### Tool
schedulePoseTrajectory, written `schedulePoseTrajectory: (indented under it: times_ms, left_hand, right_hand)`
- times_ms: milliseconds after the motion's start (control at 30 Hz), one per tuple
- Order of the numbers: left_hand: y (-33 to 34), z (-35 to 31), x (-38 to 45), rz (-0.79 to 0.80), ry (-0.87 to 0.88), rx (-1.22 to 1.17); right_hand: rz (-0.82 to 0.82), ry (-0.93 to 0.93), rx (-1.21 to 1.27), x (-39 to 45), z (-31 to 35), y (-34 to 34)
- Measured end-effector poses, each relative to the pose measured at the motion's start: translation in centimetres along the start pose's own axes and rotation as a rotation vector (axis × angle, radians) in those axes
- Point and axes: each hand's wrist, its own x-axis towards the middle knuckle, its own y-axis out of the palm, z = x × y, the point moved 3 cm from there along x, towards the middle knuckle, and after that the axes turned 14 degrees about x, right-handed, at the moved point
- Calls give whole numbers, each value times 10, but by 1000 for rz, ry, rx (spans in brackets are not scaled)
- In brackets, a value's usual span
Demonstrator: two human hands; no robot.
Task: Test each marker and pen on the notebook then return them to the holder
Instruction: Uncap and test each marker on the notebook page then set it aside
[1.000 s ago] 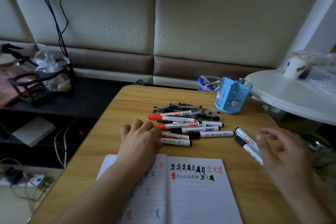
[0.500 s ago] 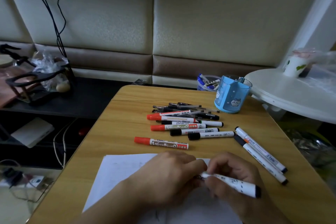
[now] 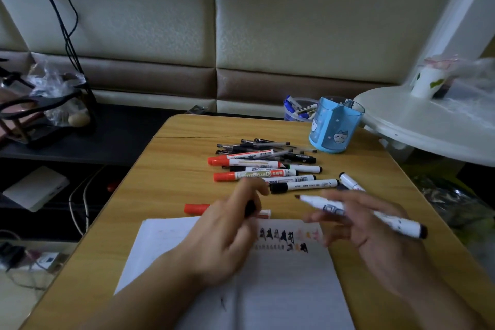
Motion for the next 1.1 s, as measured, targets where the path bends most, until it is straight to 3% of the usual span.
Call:
schedulePoseTrajectory:
  times_ms: [100, 267, 600, 867, 1033, 1100]
  left_hand:
    - [2, 6, 0, -17, -94, -56]
    - [7, 8, 2, -11, -118, -69]
    - [10, 14, 4, -42, -173, -70]
    - [8, 13, 7, -118, 27, 94]
    - [10, 14, 5, -132, 29, 90]
    - [10, 14, 5, -138, 20, 89]
  right_hand:
    - [-169, 67, -209, 4, -16, -12]
    - [-294, 52, -247, 5, -38, -20]
    - [-278, -20, -591, 8, -41, -20]
    - [-273, 23, -549, 9, -43, -21]
    - [-282, 66, -505, 11, -39, -21]
    - [-292, 79, -358, 10, -38, -20]
